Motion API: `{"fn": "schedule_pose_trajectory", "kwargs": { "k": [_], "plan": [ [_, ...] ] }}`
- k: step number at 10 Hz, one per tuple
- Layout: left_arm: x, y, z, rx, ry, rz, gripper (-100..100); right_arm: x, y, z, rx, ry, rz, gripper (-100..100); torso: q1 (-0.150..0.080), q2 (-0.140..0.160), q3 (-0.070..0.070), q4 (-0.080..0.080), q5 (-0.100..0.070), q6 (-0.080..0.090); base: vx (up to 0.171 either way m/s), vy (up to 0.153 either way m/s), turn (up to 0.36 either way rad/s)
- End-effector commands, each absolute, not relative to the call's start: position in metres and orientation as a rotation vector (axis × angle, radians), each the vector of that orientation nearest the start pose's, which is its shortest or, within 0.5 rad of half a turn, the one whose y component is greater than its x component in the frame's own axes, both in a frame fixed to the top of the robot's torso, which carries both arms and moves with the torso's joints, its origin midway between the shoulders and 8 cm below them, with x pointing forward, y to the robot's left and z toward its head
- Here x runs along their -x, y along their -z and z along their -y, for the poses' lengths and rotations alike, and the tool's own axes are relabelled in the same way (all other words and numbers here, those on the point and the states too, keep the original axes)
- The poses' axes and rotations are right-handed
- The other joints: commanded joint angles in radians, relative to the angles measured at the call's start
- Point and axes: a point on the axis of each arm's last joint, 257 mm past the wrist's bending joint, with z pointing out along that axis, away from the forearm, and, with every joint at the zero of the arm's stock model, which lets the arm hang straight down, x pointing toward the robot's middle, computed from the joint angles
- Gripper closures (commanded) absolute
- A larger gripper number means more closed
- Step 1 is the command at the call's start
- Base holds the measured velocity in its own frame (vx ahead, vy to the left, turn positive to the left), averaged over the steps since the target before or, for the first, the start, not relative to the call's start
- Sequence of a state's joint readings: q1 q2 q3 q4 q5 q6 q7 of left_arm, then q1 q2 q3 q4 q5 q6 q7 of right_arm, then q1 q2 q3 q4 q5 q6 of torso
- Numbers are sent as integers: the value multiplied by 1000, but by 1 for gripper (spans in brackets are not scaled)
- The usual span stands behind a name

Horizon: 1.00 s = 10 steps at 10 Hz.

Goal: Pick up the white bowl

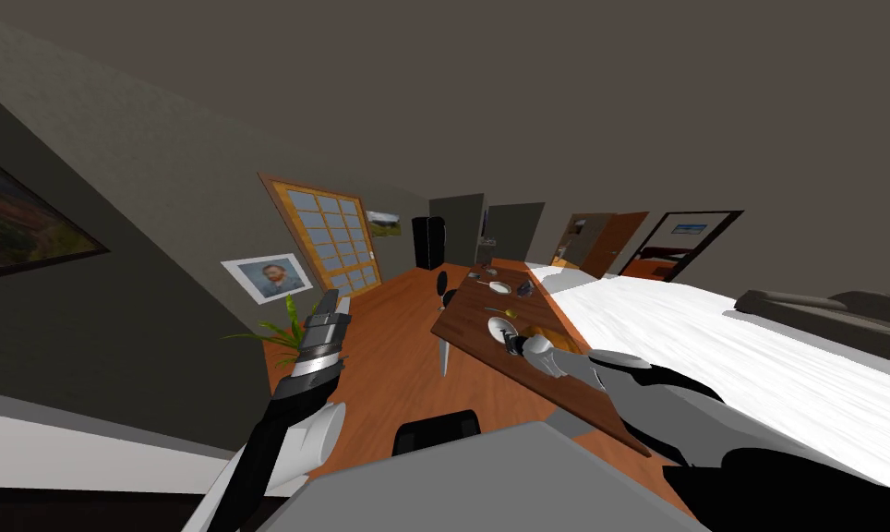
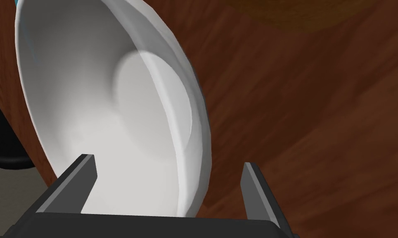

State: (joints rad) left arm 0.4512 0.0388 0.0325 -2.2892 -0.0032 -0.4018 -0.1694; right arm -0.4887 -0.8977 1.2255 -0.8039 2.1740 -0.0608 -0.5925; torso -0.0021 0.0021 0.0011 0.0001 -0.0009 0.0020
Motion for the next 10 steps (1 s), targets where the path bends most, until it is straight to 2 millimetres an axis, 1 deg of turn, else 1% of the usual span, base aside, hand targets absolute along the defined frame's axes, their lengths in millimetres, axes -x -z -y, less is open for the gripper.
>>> {"fn": "schedule_pose_trajectory", "kwargs": {
  "k": [1,2,3,7,8,9,10],
  "plan": [
    [-361,-27,-284,592,1117,-712,0,-451,477,468,1723,678,-1965,-100,0,0,0,0,0,0,-11,4,-36],
    [-361,-27,-284,592,1117,-712,0,-451,477,468,1744,685,-1949,-100,1,-1,-1,0,0,0,0,0,0],
    [-361,-27,-284,592,1117,-712,0,-451,477,468,1738,683,-1954,100,1,-2,-1,0,0,0,0,0,0],
    [-361,-27,-284,592,1117,-712,0,-451,478,467,1737,681,-1957,100,1,-2,-1,0,1,-1,0,0,0],
    [-361,-27,-284,592,1117,-712,0,-450,478,467,1737,681,-1957,0,2,-2,-1,0,1,-1,0,0,0],
    [-361,-27,-284,592,1117,-712,0,-453,484,445,1738,639,-1961,100,2,-2,0,1,1,-1,74,1,-333],
    [-361,-26,-284,592,1116,-713,0,-457,481,445,1751,652,-1942,100,2,-4,-2,0,1,2,79,21,-268]
  ]
}}
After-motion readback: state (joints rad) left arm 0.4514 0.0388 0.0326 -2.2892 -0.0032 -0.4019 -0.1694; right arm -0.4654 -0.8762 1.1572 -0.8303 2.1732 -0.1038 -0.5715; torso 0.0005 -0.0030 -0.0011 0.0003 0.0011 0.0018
